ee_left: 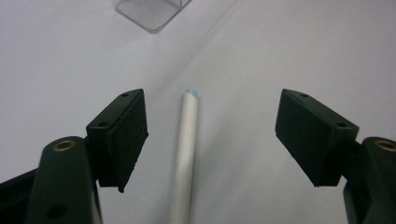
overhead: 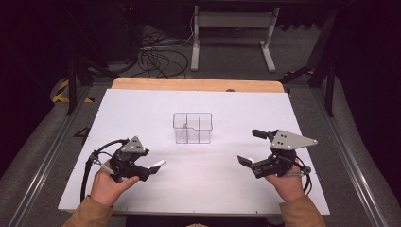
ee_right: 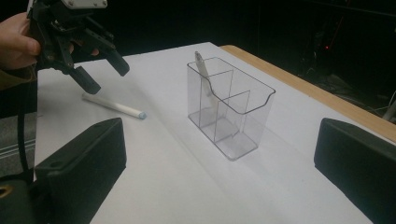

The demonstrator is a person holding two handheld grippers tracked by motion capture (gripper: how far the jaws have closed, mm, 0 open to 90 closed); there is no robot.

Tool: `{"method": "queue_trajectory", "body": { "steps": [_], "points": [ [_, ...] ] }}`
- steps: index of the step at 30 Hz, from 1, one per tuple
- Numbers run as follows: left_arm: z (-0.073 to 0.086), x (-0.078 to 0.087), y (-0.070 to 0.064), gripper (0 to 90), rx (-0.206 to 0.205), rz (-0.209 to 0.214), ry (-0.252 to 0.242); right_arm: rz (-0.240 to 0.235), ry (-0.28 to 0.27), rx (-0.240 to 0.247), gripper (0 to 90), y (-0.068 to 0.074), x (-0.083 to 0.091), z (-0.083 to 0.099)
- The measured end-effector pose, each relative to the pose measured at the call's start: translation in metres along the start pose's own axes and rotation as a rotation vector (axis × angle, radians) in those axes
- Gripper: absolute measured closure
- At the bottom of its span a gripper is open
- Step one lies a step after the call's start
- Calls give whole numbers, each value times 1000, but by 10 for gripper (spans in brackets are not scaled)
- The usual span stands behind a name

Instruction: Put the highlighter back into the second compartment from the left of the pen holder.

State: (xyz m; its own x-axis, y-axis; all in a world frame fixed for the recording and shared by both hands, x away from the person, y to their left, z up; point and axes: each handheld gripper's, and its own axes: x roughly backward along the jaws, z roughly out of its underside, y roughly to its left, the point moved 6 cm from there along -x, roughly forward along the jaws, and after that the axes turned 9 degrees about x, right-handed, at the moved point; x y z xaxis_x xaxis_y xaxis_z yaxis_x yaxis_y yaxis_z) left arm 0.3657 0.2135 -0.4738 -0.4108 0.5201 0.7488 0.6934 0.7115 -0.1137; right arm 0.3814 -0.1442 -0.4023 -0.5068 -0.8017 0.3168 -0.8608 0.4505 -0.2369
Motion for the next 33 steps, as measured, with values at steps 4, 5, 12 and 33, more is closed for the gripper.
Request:
{"method": "queue_trajectory", "body": {
  "steps": [4,5,12,33],
  "points": [
    [4,-5,3,279,13,-29,24,-1,6,-1,23,0,-1,1],
    [4,-6,4,285,16,-31,29,-1,8,-1,23,0,-1,1],
    [10,-15,6,368,18,-53,86,0,10,-3,24,0,-1,2],
    [17,-28,5,637,-22,-125,171,-6,19,-2,23,0,-3,4]
  ]
}}
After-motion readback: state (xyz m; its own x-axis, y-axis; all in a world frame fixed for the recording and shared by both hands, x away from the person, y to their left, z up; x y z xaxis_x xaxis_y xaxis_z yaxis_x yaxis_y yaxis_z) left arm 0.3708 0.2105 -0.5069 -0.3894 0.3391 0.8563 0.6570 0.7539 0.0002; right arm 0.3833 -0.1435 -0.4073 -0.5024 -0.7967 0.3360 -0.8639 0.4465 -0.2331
